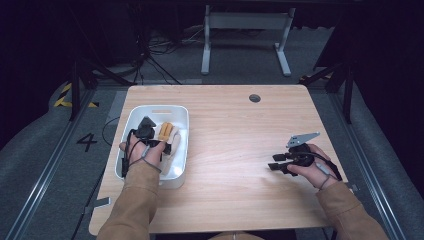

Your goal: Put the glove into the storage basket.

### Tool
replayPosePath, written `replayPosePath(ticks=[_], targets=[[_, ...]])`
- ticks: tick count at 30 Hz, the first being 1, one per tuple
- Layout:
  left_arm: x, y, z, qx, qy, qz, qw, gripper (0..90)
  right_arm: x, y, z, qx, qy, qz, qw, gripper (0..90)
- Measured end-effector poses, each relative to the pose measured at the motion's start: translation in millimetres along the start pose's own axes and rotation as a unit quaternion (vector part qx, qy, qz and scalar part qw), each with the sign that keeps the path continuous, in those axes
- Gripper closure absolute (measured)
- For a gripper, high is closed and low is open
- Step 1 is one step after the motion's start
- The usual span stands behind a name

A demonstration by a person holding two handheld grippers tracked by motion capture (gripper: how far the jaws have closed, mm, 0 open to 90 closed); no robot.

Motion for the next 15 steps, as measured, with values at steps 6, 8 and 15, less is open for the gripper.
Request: replayPosePath(ticks=[6,8,15], targets=[[-2.9,1.5,-3.5,-0.001,-0.016,0.000,0.9999,20.8,0.0,0.1,-0.4,-0.001,-0.001,0.000,1.0000,54.7],[-3.9,2.8,-6.4,-0.008,-0.027,0.006,0.9996,20.9,-0.4,-0.3,-1.2,0.000,-0.003,0.001,1.0000,54.6],[-11.1,-2.1,-23.8,-0.014,-0.068,0.024,0.9973,21.5,-0.8,-2.8,-2.9,0.003,-0.006,0.003,1.0000,54.7]])
Point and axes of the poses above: each handheld gripper's, and its own axes: z roughly forward along the jaws, x roughly out of its underside, y roughly to its left, the point moved 8 cm from there along z, roughly forward along the jaws, and after that the axes turned 6 degrees about z, right-handed, at the moved point
